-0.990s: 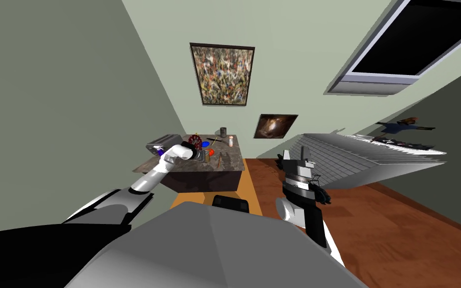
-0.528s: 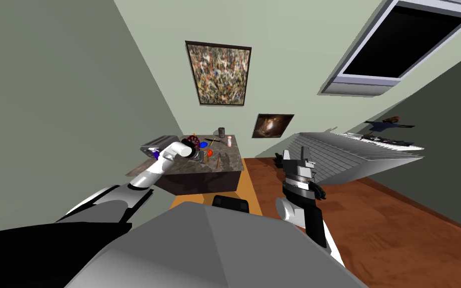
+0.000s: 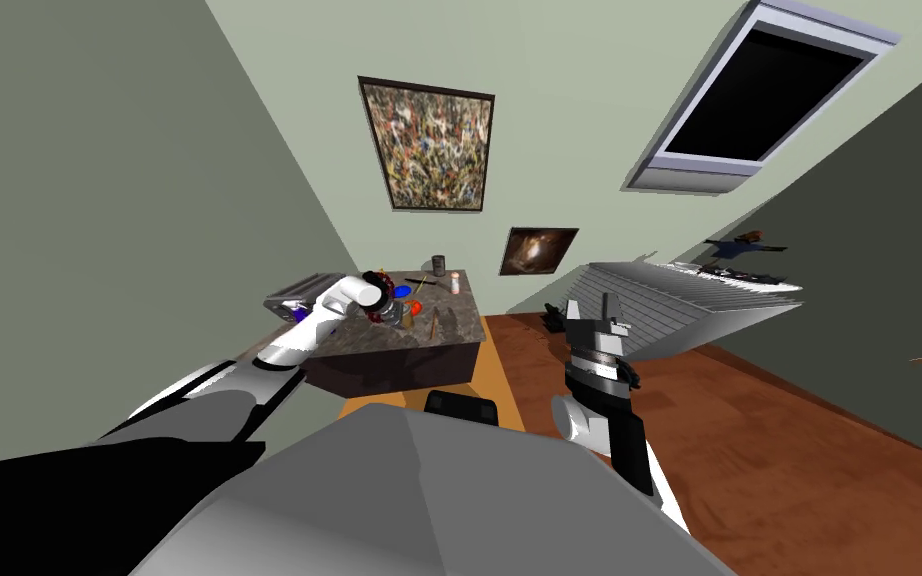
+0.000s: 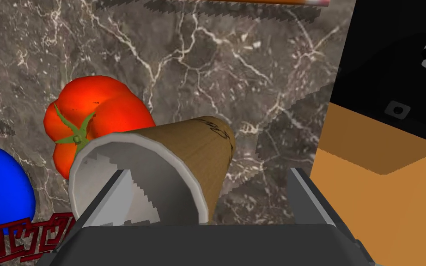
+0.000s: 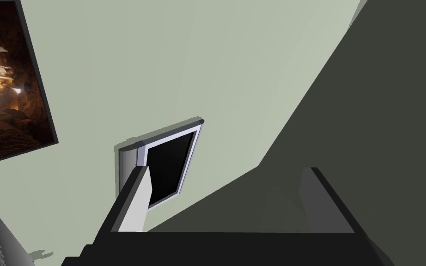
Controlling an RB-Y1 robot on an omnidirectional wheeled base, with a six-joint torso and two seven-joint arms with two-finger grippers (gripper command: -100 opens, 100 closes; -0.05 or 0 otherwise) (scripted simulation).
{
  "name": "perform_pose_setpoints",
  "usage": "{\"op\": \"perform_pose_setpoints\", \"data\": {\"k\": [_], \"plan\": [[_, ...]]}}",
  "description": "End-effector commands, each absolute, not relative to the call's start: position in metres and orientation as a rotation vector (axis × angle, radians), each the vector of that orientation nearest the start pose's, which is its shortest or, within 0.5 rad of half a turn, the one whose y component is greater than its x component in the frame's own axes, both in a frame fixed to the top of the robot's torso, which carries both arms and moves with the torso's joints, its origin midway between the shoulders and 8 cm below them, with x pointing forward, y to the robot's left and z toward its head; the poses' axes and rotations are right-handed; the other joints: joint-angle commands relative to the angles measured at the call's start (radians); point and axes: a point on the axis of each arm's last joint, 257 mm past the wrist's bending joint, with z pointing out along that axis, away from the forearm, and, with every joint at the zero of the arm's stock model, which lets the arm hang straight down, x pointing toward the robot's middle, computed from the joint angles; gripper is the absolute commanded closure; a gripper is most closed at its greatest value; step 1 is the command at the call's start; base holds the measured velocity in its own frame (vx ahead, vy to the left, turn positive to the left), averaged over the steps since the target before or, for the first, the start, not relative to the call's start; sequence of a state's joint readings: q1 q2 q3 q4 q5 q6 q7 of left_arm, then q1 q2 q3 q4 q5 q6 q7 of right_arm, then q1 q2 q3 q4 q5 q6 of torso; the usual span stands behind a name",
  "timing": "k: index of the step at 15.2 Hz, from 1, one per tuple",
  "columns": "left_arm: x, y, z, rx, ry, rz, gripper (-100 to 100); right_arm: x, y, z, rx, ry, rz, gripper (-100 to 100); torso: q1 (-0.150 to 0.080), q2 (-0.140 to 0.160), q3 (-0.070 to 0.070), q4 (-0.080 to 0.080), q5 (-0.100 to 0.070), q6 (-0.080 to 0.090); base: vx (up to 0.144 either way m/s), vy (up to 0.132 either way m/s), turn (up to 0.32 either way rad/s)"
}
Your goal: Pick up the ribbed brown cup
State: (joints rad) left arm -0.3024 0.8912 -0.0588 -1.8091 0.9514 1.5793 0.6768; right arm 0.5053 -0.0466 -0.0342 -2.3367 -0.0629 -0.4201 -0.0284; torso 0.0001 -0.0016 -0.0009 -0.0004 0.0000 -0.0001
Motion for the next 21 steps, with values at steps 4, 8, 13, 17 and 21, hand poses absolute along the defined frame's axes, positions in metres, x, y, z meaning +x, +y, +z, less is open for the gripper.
{"op": "perform_pose_setpoints", "data": {"k": [4,8,13,17,21], "plan": [[0.413,0.352,-0.230,-2.492,1.715,-0.407,-100,0.343,-0.292,0.034,0.692,0.623,1.330,0,0.000,0.000,0.000,0.000,0.000,0.000,0.013,0.011,-0.072],[0.399,0.360,-0.224,-2.538,1.713,-0.309,-100,0.343,-0.292,0.034,0.692,0.623,1.330,0,0.000,0.000,0.000,0.000,0.000,0.000,0.016,0.014,-0.083],[0.388,0.366,-0.217,-2.575,1.706,-0.226,-100,0.343,-0.292,0.034,0.692,0.623,1.330,0,0.000,0.000,0.000,0.000,0.000,0.000,0.017,0.009,-0.066],[0.394,0.369,-0.237,-2.575,1.697,-0.242,-100,0.343,-0.292,0.034,0.692,0.623,1.330,0,-0.001,0.001,0.001,0.000,0.000,0.000,-0.007,-0.003,-0.031],[0.395,0.370,-0.237,-2.575,1.697,-0.242,100,0.343,-0.292,0.034,0.692,0.623,1.330,0,-0.001,0.002,0.001,0.000,0.000,0.000,-0.009,-0.004,-0.010]]}}
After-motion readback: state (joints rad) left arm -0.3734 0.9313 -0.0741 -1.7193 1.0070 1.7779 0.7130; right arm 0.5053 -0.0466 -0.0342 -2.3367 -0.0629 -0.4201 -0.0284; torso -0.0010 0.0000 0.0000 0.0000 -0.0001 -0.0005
